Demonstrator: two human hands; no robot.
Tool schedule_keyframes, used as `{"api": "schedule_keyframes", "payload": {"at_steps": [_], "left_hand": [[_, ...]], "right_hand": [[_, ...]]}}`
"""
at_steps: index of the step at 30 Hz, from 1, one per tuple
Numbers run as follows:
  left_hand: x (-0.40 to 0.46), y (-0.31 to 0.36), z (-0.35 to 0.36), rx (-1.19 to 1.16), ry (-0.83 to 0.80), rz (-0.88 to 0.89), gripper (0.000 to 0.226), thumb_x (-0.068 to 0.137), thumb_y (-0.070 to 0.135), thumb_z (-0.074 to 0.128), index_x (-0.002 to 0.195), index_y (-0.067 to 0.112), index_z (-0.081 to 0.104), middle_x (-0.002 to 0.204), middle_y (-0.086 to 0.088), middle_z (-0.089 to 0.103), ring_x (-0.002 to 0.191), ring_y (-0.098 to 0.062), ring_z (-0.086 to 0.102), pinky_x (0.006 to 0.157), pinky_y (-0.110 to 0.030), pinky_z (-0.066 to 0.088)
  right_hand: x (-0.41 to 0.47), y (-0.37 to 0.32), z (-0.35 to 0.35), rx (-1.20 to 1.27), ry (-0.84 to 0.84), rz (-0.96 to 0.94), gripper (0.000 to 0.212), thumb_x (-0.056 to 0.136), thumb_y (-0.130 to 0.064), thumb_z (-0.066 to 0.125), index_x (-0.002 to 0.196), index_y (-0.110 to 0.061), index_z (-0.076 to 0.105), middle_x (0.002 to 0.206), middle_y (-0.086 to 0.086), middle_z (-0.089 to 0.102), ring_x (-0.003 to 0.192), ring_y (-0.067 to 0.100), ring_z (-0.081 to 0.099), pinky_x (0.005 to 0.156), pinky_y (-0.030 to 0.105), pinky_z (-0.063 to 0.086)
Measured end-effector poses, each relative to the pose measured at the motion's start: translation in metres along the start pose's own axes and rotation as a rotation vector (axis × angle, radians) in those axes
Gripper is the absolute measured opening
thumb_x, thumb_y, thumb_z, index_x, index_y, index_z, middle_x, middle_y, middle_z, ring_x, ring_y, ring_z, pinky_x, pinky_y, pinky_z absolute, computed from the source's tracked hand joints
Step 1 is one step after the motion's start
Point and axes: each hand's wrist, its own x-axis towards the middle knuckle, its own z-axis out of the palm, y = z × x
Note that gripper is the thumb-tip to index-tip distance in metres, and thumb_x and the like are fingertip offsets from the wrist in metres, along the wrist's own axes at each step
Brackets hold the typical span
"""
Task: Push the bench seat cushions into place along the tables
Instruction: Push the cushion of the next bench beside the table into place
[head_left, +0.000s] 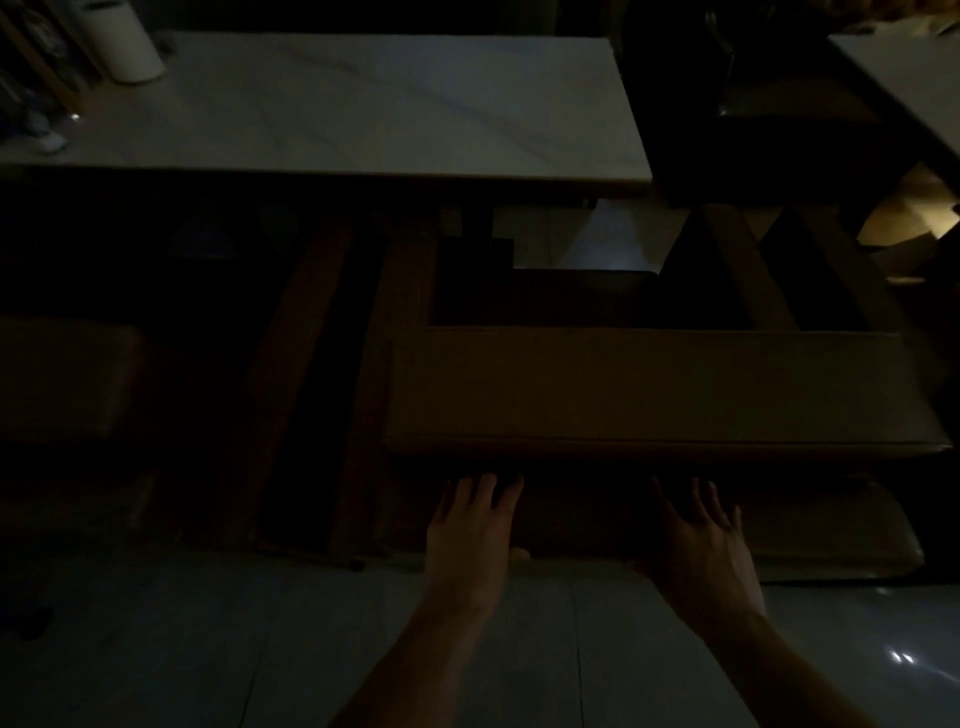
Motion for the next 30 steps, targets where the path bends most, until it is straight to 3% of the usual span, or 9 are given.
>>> {"api": "schedule_keyframes", "payload": {"at_steps": [5,12,18,26,30], "left_hand": [[0.002,-0.005,0.002,-0.002,0.004,0.011,0.085,0.048,0.055,0.088,0.125,0.032,0.06,0.117,0.001,0.062,0.108,-0.027,0.058,0.078,-0.043,0.054],[-0.004,-0.023,0.002,0.007,0.054,0.024,0.086,0.04,0.057,0.09,0.118,0.033,0.065,0.11,0.003,0.065,0.101,-0.025,0.061,0.073,-0.04,0.056],[-0.014,-0.035,0.0,0.007,0.068,0.02,0.087,0.043,0.058,0.089,0.122,0.033,0.063,0.113,0.002,0.064,0.104,-0.025,0.06,0.083,-0.04,0.055],[-0.019,-0.034,0.006,-0.04,0.089,0.003,0.082,0.054,0.058,0.084,0.128,0.034,0.058,0.118,0.002,0.062,0.109,-0.025,0.057,0.087,-0.041,0.051],[-0.022,-0.032,0.006,-0.065,0.068,-0.009,0.079,0.059,0.059,0.081,0.131,0.036,0.056,0.121,0.003,0.06,0.113,-0.025,0.056,0.087,-0.041,0.05]], "right_hand": [[-0.002,-0.002,0.003,0.0,0.022,0.005,0.098,0.086,-0.063,0.058,0.157,-0.032,-0.002,0.164,0.02,0.011,0.151,0.04,0.007,0.121,0.056,0.016],[-0.011,-0.021,0.003,0.008,-0.019,0.03,0.097,0.088,-0.064,0.055,0.157,-0.032,-0.005,0.164,0.019,0.006,0.151,0.039,0.003,0.122,0.054,0.013],[-0.018,-0.033,0.006,0.009,-0.05,0.033,0.097,0.087,-0.071,0.047,0.157,-0.031,-0.008,0.164,0.02,0.002,0.151,0.041,0.0,0.121,0.056,0.011],[-0.02,-0.028,0.007,0.031,-0.008,0.009,0.096,0.089,-0.058,0.058,0.157,-0.032,-0.004,0.164,0.02,0.008,0.151,0.04,0.004,0.121,0.056,0.016],[-0.022,-0.027,0.007,0.044,-0.046,0.012,0.094,0.091,-0.061,0.053,0.157,-0.032,-0.008,0.164,0.019,-0.001,0.151,0.039,-0.003,0.122,0.053,0.009]]}}
